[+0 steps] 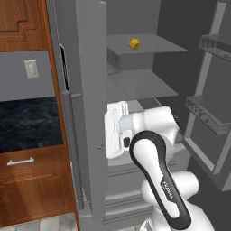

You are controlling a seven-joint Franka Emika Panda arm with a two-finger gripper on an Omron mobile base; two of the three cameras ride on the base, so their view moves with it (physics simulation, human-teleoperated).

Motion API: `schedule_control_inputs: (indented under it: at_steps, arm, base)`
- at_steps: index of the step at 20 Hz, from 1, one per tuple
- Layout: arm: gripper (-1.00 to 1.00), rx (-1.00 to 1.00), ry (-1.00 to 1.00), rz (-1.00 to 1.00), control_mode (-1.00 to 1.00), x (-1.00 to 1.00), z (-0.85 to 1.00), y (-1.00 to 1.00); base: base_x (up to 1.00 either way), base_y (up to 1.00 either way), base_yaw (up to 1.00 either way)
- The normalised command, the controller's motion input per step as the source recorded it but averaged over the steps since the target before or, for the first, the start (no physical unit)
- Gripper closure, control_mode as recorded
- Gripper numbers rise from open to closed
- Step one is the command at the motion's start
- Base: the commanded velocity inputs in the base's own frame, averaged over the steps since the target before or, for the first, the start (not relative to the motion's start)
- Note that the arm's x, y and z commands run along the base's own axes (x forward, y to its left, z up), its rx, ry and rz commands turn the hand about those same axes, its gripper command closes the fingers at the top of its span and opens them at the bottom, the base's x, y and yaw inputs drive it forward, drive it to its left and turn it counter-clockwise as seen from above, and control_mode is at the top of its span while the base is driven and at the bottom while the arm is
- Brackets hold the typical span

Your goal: Retrieve a lemon from the fridge and place it on the cutting board with the fish.

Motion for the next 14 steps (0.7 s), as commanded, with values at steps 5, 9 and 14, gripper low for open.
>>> schedule_control_inputs:
  at_steps: [5,9,14]
  arm:
    - [-1.0,-0.05,0.09,-0.12,-1.0,0.0,0.39,-0.27]
    - [-1.0,-0.02,0.09,-0.16,-1.0,0.0,0.43,-0.69]
    - [-1.0,-0.03,0.07,-0.19,-1.0,0.0,0.12,-0.78]
  base:
    - [0.0,0.0,0.0]
    - [0.0,0.0,0.0]
    - [0.0,0.0,0.0]
